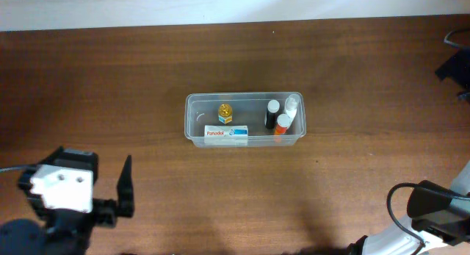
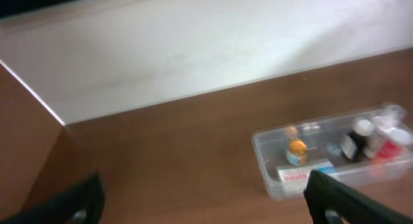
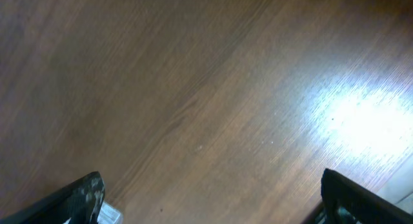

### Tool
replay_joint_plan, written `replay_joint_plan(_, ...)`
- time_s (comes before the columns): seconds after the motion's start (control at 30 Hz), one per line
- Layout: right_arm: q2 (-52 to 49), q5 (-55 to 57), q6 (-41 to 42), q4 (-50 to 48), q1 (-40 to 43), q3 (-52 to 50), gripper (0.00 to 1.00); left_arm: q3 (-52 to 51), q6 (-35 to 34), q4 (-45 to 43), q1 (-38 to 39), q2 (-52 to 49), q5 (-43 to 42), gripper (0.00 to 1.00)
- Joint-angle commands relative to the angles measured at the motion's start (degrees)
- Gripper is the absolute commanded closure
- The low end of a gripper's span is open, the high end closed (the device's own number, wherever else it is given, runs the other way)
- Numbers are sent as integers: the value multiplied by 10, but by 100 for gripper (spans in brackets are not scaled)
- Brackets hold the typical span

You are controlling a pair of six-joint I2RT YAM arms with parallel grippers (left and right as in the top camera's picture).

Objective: Pack container

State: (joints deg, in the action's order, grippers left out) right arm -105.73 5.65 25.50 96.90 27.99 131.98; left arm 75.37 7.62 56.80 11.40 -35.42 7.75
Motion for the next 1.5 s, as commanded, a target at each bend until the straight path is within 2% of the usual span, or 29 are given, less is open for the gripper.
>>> replay_joint_plan(0.0, 4, 6, -2, 2, 2, -1, 2, -156, 19, -110, -25, 71, -17, 1)
replay_joint_plan(0.13, 4, 6, -2, 2, 2, -1, 2, -345, 19, -289, -57, 154, -73, 0)
replay_joint_plan(0.23, 4, 6, -2, 2, 2, -1, 1, -446, 19, -387, -79, 210, -122, 1)
replay_joint_plan(0.4, 4, 6, -2, 2, 2, -1, 2, -558, 19, -483, -104, 298, -160, 1)
replay_joint_plan(0.53, 4, 6, -2, 2, 2, -1, 2, -605, 19, -488, -122, 353, -179, 1)
replay_joint_plan(0.9, 4, 6, -2, 2, 2, -1, 2, -646, 19, -502, -130, 351, -187, 1)
replay_joint_plan(1.23, 4, 6, -2, 2, 2, -1, 2, -749, 9, -627, -129, 351, -187, 1)
replay_joint_plan(1.47, 4, 6, -2, 2, 2, -1, 2, -749, 9, -579, -129, 351, -178, 1)
